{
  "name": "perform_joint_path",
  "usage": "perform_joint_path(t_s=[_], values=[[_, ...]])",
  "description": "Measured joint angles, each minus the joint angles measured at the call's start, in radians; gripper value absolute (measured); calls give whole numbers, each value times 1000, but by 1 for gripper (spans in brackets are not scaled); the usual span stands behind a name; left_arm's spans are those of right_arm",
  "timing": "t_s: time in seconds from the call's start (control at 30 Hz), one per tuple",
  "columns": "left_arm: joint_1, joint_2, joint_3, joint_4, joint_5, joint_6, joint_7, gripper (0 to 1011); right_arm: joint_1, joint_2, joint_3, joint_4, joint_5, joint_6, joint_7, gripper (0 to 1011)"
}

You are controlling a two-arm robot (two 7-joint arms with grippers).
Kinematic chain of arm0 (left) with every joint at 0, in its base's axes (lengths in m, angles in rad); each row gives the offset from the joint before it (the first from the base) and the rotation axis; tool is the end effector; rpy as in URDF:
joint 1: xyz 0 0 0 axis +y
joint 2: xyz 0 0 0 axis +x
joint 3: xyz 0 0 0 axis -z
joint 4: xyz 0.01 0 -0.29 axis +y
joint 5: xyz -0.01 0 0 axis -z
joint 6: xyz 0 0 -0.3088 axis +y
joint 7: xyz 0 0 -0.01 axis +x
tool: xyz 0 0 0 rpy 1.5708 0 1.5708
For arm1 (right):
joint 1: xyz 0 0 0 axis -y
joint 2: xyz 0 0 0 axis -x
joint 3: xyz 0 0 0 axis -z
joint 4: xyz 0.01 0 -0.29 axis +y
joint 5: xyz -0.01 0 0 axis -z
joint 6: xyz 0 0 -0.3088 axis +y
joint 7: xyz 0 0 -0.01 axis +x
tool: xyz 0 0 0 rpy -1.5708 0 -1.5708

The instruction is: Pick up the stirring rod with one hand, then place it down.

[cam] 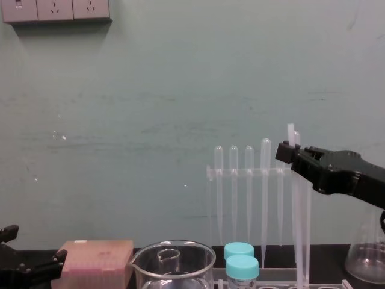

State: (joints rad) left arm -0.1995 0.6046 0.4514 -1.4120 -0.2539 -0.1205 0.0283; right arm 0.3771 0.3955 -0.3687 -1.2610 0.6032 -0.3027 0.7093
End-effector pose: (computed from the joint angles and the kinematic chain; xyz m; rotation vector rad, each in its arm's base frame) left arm 0.3581 0.0826 -0.3023 0.3044 -0.2850 1.2480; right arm 0.4198 -0.0499 -0.2708 0.2276 -0.1559 -0.6774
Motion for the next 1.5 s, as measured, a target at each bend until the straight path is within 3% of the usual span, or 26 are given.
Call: perform_joint_path(t_s=[0.6,1.03,1.5], values=[[0,0,0,0,0,0,0,1000,-14,-17,0,45,-41,22,-41,67],[0,0,0,0,0,0,0,1000,-5,-47,11,79,-31,13,-30,67],[0,0,0,0,0,0,0,1000,-5,-51,9,87,-36,22,-27,67]])
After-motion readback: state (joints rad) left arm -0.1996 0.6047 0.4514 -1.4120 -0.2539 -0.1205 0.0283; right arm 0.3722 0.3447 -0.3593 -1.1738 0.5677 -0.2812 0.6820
